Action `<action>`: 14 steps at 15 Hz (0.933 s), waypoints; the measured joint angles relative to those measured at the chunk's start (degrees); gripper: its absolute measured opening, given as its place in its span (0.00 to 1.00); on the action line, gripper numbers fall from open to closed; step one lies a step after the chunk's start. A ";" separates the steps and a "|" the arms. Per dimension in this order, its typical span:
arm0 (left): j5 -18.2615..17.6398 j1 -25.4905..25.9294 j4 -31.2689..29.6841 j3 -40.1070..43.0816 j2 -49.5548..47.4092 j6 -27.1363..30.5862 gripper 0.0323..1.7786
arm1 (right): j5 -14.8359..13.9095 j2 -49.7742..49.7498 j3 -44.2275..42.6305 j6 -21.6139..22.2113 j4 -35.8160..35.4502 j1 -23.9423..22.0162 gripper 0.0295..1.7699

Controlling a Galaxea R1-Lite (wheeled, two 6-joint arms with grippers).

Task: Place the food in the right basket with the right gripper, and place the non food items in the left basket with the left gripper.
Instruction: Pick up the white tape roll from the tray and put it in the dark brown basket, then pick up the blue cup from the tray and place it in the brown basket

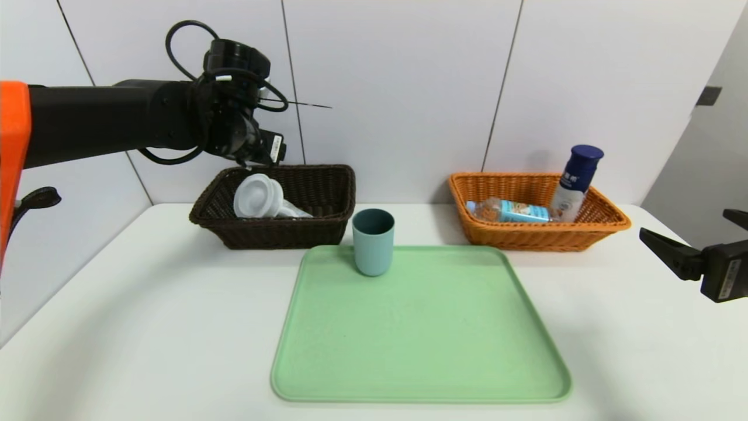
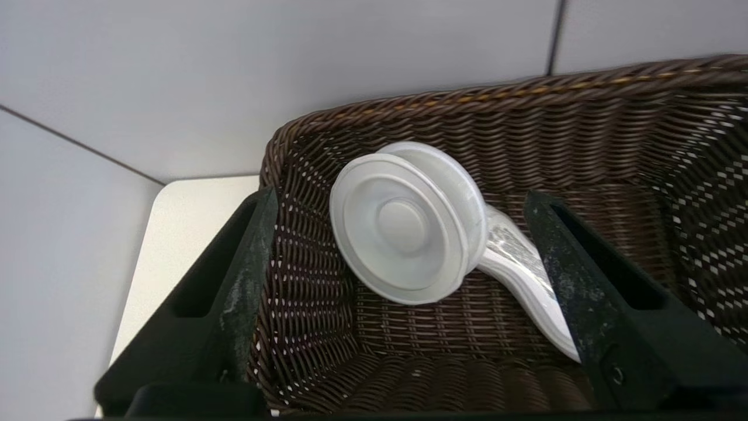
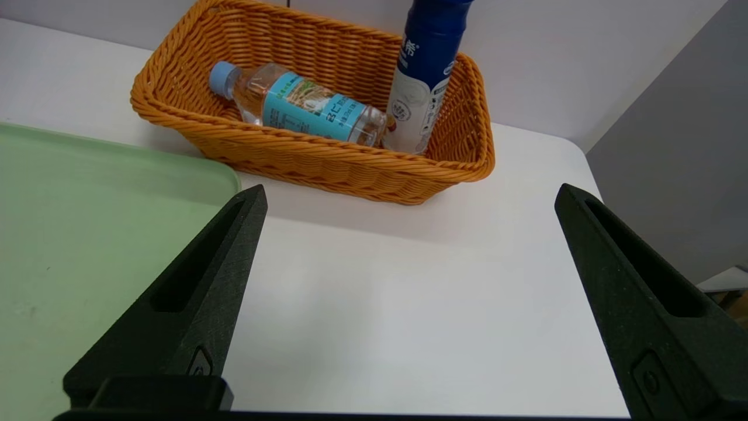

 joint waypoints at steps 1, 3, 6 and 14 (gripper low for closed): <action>-0.02 -1.18 0.63 -0.91 -0.38 0.13 0.86 | 0.01 0.00 0.33 0.00 -0.02 0.00 0.96; -0.02 -3.91 3.41 -2.21 -1.37 0.15 0.88 | 0.04 -0.04 1.27 -0.11 -0.11 0.01 0.96; -0.11 -8.44 7.67 -2.62 -2.76 -1.27 0.90 | 0.01 -0.28 2.90 -0.50 -0.28 0.04 0.96; -3.33 -17.12 11.47 -2.46 -7.05 -2.77 0.94 | -0.05 -1.55 7.20 -2.60 -2.23 0.09 0.96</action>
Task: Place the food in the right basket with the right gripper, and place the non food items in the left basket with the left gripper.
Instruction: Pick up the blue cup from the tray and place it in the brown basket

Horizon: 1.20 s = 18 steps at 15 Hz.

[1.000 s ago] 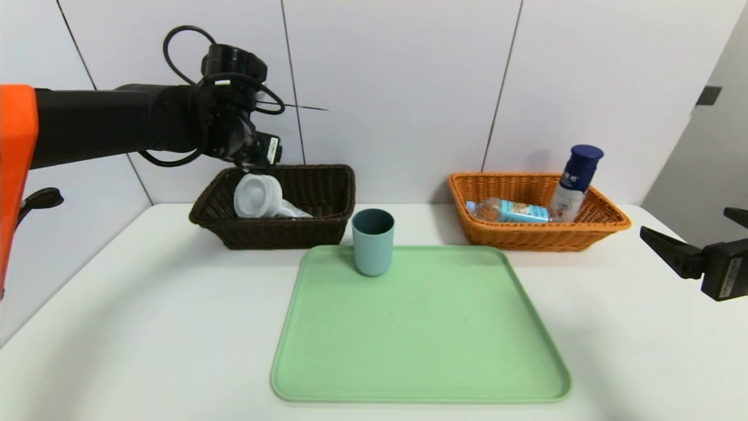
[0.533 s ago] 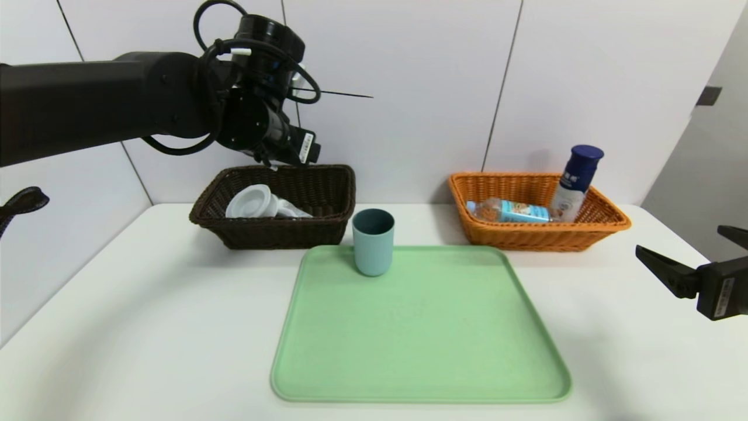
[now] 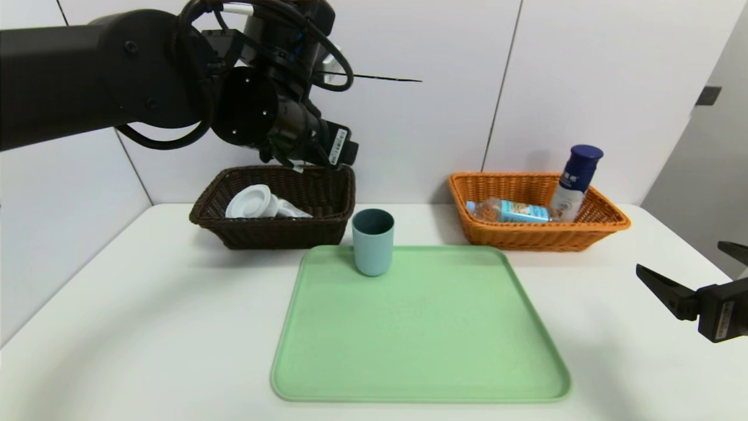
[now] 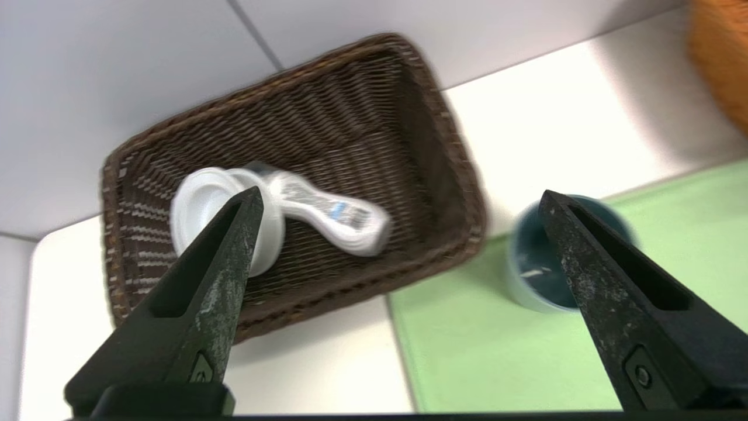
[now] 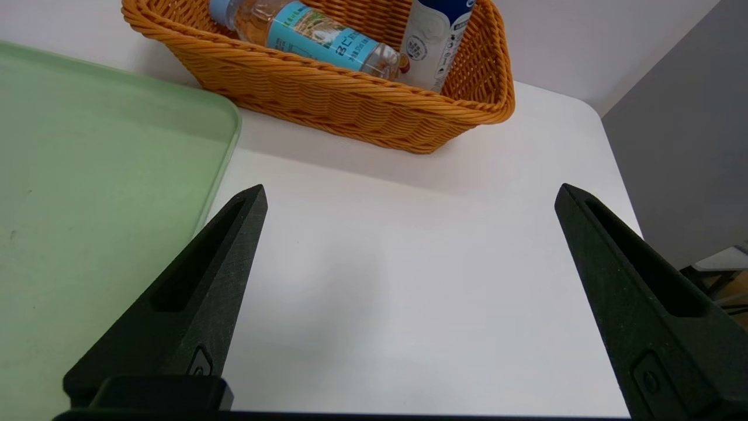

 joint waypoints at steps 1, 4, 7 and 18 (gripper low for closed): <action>-0.20 -1.52 0.18 0.94 -0.56 -1.50 0.94 | 0.00 -0.09 0.05 -0.52 -0.02 -0.05 0.96; 0.22 -5.50 -0.94 8.52 -3.36 -7.30 0.94 | -0.02 -0.49 0.16 -0.71 0.06 -0.07 0.96; 1.40 -7.67 -12.65 22.47 -7.23 -10.42 0.95 | 0.00 -0.83 0.84 -1.05 0.09 -0.07 0.96; 3.99 -8.28 -73.23 66.60 -11.80 -10.69 0.95 | 0.00 -0.74 2.45 -1.45 0.20 -0.07 0.96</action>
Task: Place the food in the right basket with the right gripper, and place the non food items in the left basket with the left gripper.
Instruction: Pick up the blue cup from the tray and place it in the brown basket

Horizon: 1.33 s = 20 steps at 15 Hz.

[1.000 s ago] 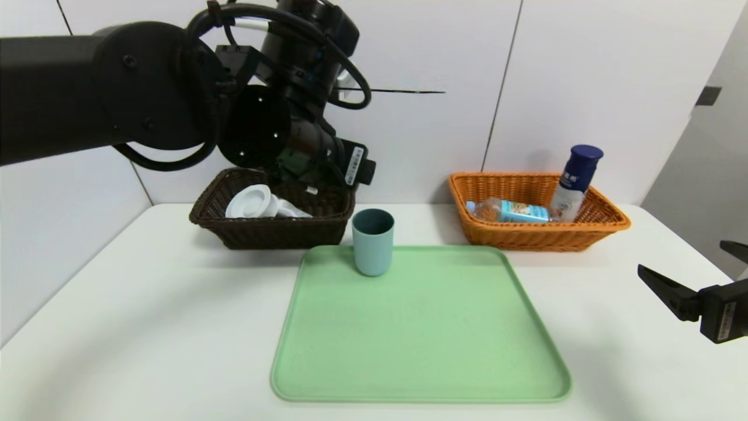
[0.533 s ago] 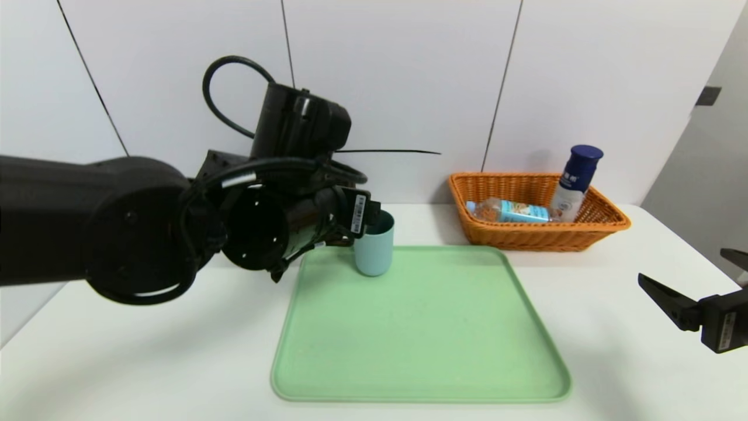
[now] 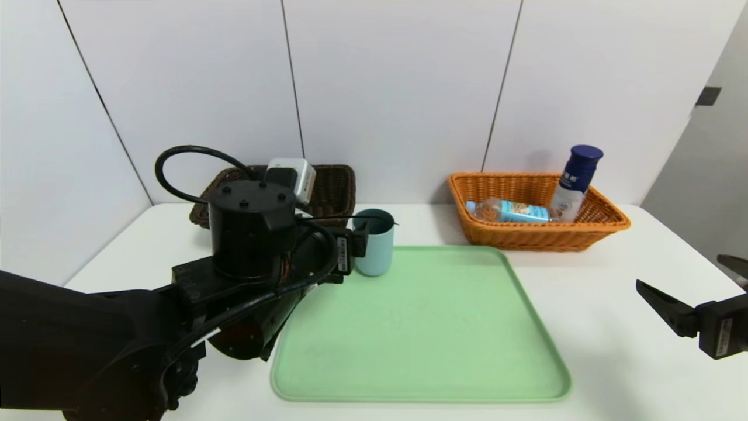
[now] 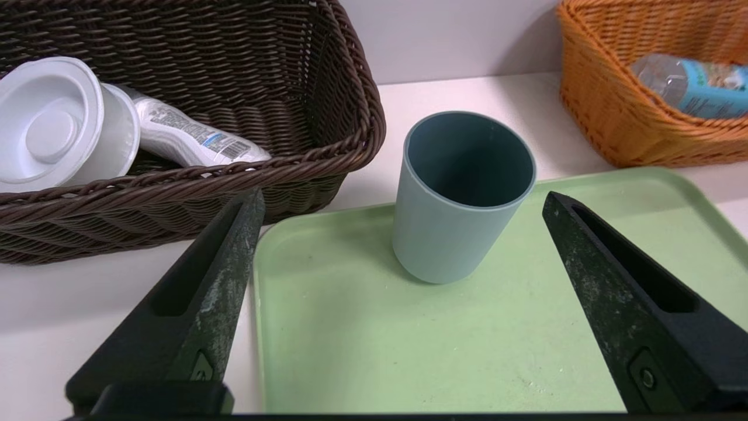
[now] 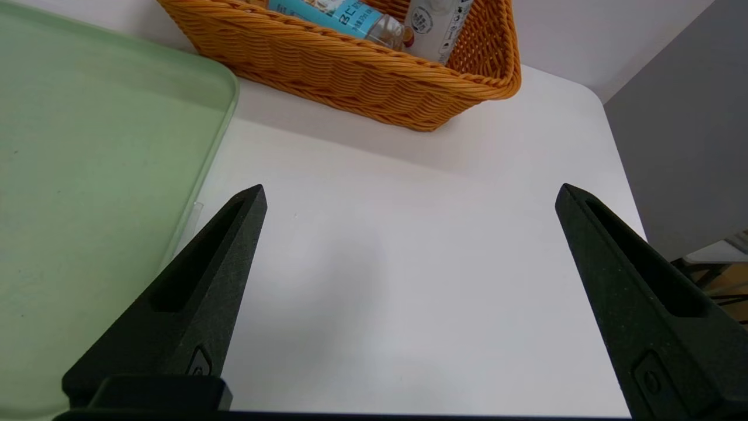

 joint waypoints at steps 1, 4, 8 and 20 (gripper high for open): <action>-0.07 0.00 -2.79 1.55 0.30 -0.06 0.95 | 0.00 0.05 0.13 0.02 -0.02 0.00 0.96; -0.41 -1.07 -12.61 6.68 1.87 0.27 0.95 | 0.00 0.13 0.29 0.11 0.13 0.00 0.96; -0.27 -3.08 -20.78 11.73 4.19 0.57 0.95 | -0.02 0.41 0.46 0.11 -0.06 0.00 0.96; -0.68 -3.63 -42.20 14.90 21.58 8.34 0.95 | 0.00 1.74 -0.41 0.22 -0.09 -0.09 0.97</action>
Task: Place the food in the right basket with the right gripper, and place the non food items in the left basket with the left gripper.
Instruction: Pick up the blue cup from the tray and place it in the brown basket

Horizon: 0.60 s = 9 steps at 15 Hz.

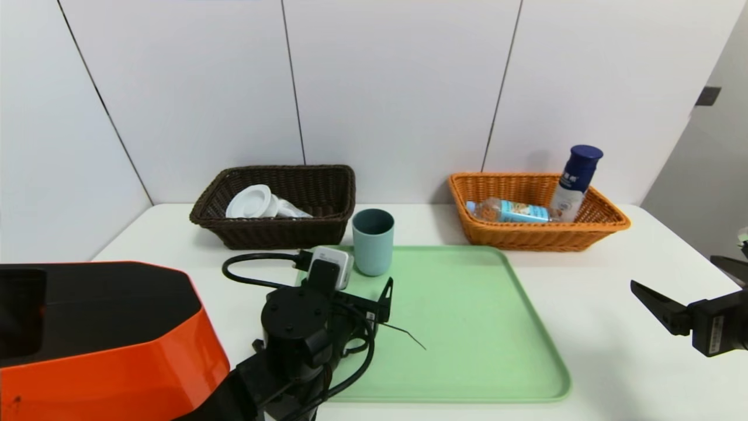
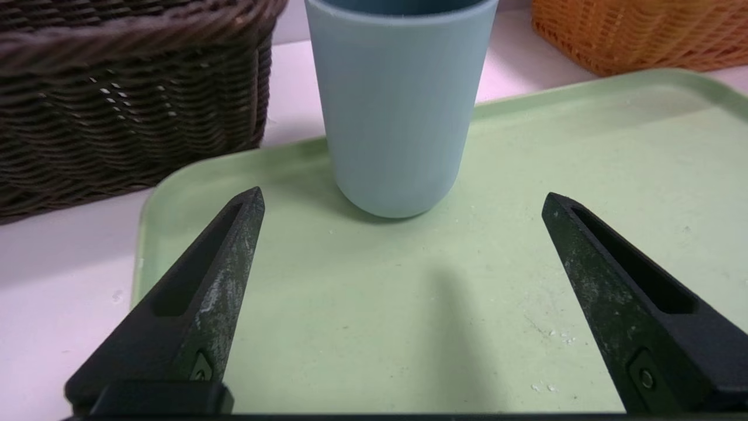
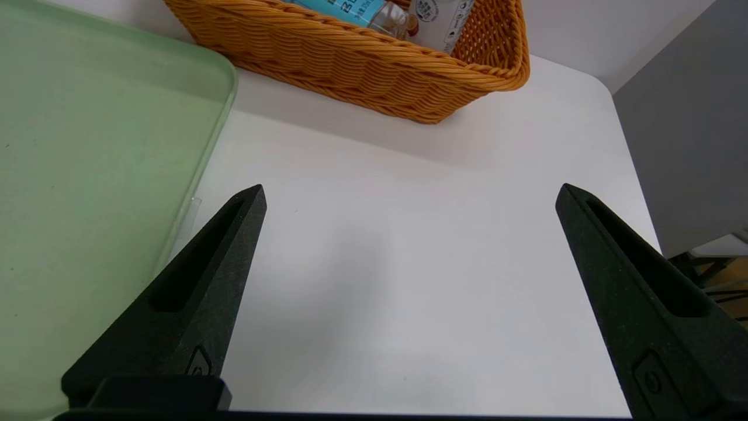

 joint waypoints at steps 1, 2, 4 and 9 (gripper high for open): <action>0.00 0.05 -0.02 -0.72 1.05 -0.05 0.95 | 0.00 0.10 -0.15 0.00 0.00 0.00 0.97; 0.00 0.16 -0.05 -1.58 1.99 -0.07 0.95 | 0.00 0.16 -0.26 0.00 -0.02 0.00 0.97; 0.00 0.30 -0.05 -3.25 3.56 -0.07 0.95 | -0.02 0.27 -0.33 0.07 -0.02 -0.02 0.97; -0.02 1.29 -0.05 -7.78 5.24 0.48 0.95 | -0.02 0.90 -0.34 0.07 0.00 -0.09 0.97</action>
